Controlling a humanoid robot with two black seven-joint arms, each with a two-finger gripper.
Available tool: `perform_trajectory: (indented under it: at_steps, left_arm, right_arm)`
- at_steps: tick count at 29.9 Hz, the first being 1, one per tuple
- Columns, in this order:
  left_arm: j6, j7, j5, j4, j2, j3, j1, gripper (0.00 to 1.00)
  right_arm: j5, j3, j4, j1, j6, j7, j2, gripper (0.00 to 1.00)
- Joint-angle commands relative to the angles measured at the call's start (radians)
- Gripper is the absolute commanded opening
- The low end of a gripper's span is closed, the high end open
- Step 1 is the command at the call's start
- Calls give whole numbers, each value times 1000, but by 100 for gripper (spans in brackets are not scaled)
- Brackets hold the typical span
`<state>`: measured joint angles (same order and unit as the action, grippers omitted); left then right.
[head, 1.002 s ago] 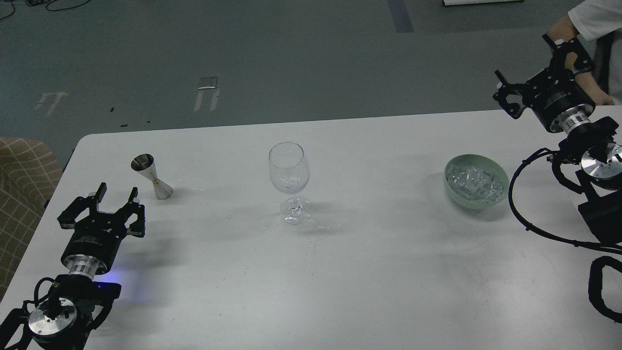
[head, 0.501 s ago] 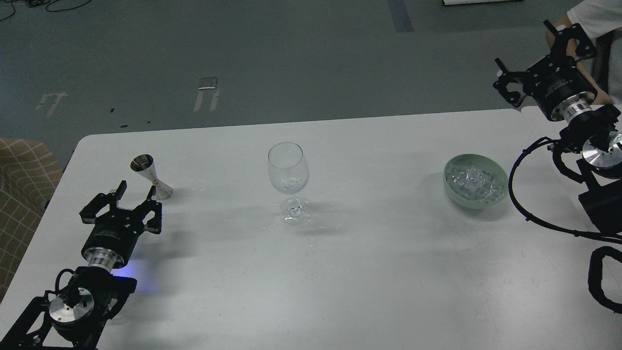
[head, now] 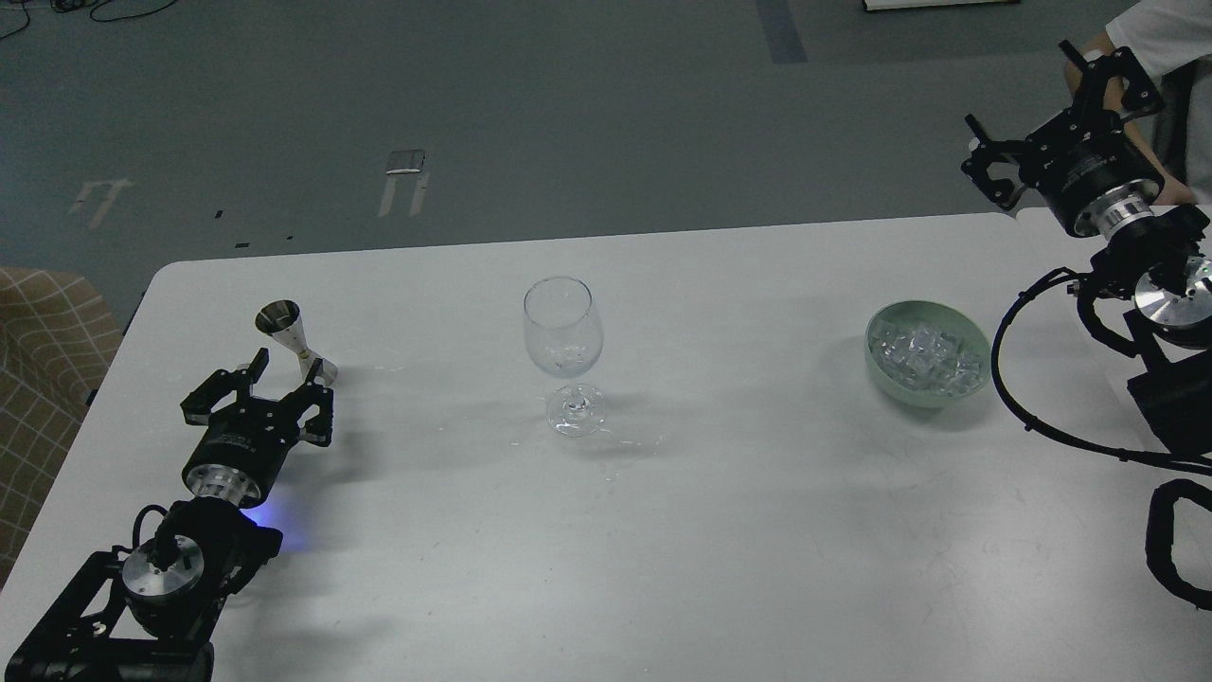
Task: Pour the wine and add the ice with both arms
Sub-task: 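Close the left gripper around the metal jigger's base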
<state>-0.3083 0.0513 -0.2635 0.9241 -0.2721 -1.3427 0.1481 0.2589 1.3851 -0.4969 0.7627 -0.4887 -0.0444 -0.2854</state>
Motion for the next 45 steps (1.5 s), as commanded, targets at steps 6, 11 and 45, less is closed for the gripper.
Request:
perform_trajectory:
  at_steps: [6, 11, 45]
  left_arm:
    - [0, 2, 0, -59, 11, 2, 28, 59]
    - [0, 2, 0, -131, 14, 2, 91, 56]
    - [-90, 16, 0, -383, 65, 4, 248, 46]
  right_arm:
    - [0, 0, 11, 3, 0, 0, 0, 100]
    - [0, 0, 11, 0, 0, 0, 2, 100]
    - [0, -3, 34, 14, 0, -2, -21, 100]
